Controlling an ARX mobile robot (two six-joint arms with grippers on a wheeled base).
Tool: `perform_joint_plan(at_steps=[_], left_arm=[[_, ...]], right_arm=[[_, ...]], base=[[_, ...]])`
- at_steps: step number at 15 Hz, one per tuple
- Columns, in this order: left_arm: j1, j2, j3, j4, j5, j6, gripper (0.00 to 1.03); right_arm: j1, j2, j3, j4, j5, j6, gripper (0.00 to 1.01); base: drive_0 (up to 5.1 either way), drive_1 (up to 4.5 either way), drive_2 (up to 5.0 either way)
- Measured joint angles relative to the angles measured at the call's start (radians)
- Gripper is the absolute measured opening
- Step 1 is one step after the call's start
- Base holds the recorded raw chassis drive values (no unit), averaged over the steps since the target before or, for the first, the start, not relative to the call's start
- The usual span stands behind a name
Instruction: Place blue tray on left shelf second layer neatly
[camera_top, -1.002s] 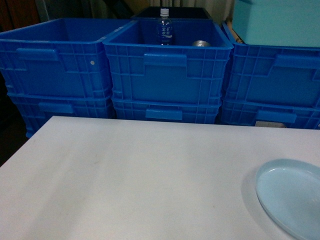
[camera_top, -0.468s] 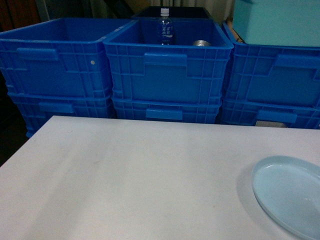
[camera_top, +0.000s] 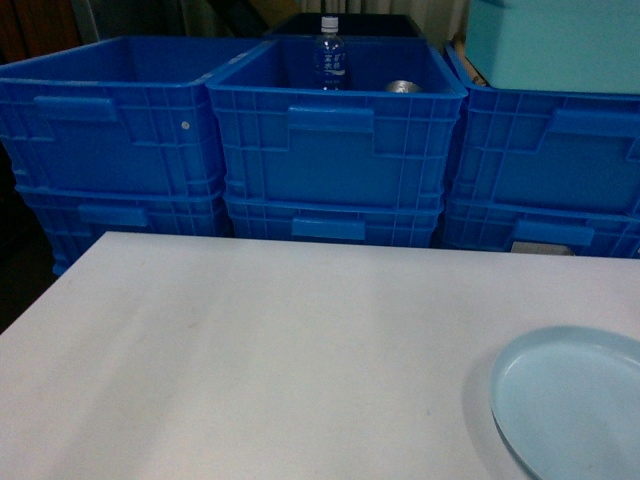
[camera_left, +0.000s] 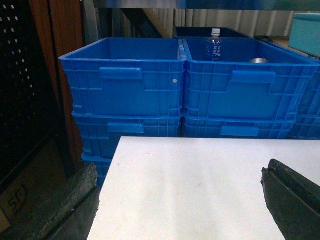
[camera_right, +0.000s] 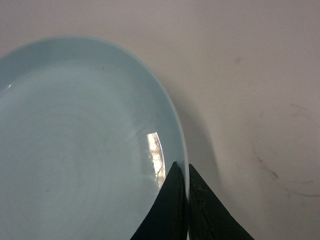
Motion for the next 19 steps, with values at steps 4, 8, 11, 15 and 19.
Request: perform_joint_plan(at_steps=[4, 8, 11, 15, 19], left_arm=[[0.000, 0.000, 0.000, 0.000, 0.000, 0.000, 0.98], [0.000, 0.000, 0.000, 0.000, 0.000, 0.000, 0.98], [0.000, 0.000, 0.000, 0.000, 0.000, 0.000, 0.98], [0.000, 0.000, 0.000, 0.000, 0.000, 0.000, 0.98], [0.000, 0.000, 0.000, 0.000, 0.000, 0.000, 0.98]], right_arm=[[0.021, -0.090, -0.028, -0.011, -0.023, -0.020, 0.02], [0.022, -0.293, -0.053, -0.034, -0.076, -0.018, 0.02], [0.002, -0.441, -0.093, -0.052, -0.110, -0.018, 0.02], [-0.002, -0.671, -0.141, -0.094, -0.166, -0.033, 0.02], [0.051, -0.953, -0.189, -0.228, -0.188, -0.054, 0.02]], base=[[0.0, 0.00, 0.0], [0.0, 0.00, 0.0], [0.0, 0.00, 0.0], [0.0, 0.00, 0.0], [0.0, 0.00, 0.0]])
